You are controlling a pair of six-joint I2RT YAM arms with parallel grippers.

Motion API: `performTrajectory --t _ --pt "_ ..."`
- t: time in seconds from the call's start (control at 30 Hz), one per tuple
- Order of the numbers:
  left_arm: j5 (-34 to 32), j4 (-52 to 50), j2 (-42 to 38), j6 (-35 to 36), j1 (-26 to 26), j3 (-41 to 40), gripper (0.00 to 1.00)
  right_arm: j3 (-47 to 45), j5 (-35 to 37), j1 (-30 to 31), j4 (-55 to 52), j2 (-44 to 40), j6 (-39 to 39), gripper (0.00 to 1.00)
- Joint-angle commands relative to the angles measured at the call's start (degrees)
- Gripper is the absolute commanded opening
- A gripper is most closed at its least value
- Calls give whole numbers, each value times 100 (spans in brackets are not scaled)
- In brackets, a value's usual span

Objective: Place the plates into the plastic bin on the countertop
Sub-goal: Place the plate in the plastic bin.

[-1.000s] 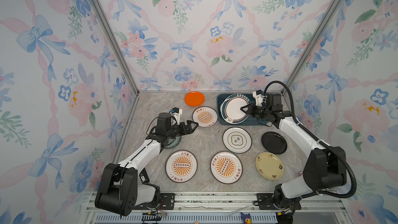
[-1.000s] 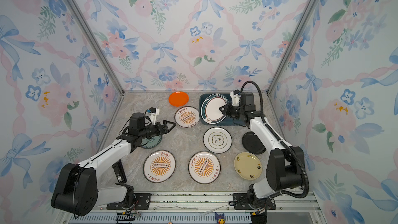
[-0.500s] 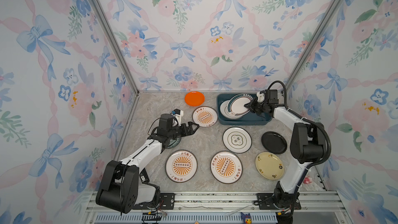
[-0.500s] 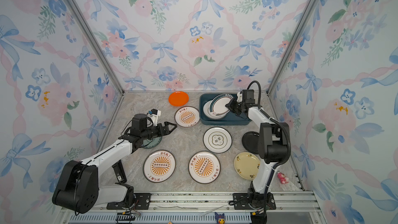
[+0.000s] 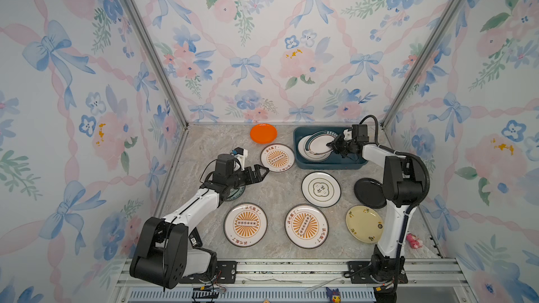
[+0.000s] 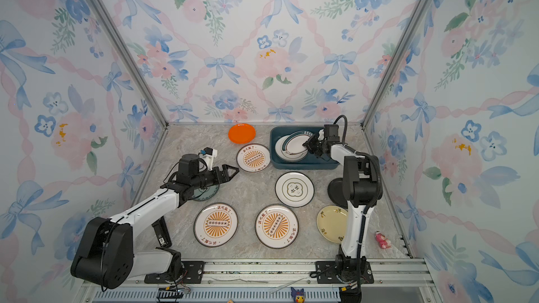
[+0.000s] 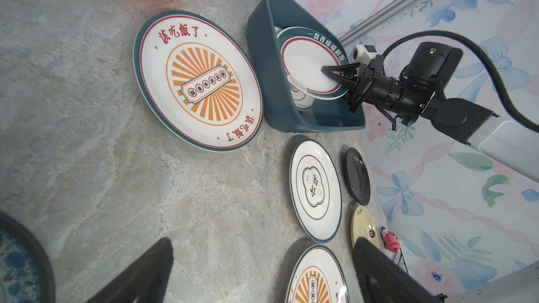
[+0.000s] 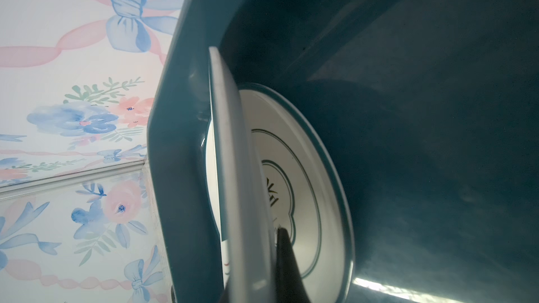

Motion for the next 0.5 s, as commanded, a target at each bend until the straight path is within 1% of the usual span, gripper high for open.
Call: performTrajectory --t 0.0,0.07,0.33,0.4,0.47 --pt "-51 -30 81 129 -42 -54 98 280 -141 -27 230 133 87 0" --pt "-42 -29 96 136 -42 -53 98 285 -129 -29 203 185 70 0" --pt "-16 -34 130 127 -42 -35 98 234 -112 -17 128 322 19 10" --pt "-3 -37 140 127 -42 -25 98 252 -86 -20 25 322 -39 17" --pt "11 -34 149 127 -42 -9 98 288 -58 -19 -135 323 -133 27"
